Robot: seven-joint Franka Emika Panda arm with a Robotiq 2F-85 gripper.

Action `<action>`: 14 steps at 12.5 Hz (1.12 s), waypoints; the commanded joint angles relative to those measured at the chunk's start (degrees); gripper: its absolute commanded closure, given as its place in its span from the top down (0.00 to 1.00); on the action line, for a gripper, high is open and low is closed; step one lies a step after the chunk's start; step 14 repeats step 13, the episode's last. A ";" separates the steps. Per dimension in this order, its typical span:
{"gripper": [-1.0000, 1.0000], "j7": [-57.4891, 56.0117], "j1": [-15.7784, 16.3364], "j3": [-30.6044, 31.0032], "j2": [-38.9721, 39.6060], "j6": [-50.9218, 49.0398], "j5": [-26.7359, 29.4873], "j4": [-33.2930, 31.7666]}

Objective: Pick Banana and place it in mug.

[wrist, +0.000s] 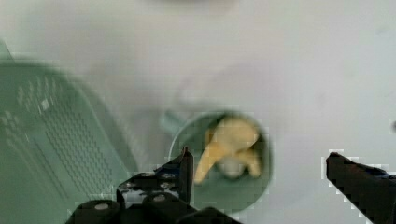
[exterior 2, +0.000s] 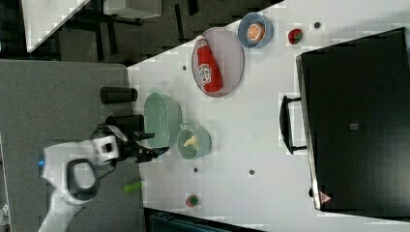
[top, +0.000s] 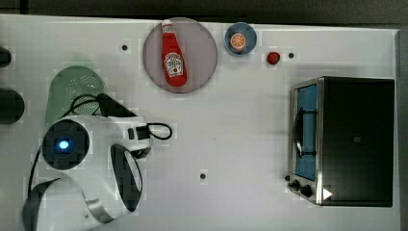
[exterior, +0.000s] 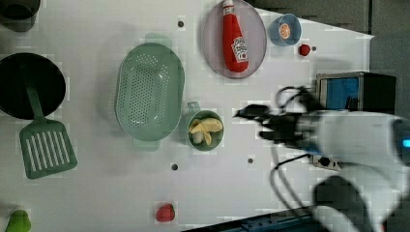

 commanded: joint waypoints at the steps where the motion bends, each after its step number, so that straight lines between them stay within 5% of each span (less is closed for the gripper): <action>1: 1.00 -1.68 -2.60 -8.01 -6.79 -10.40 0.92 6.61; 7: 1.00 -6.24 -2.86 -19.64 -9.88 -29.95 0.92 17.78; 14: 1.00 -11.78 -2.91 -24.13 -9.63 -32.73 -0.91 19.93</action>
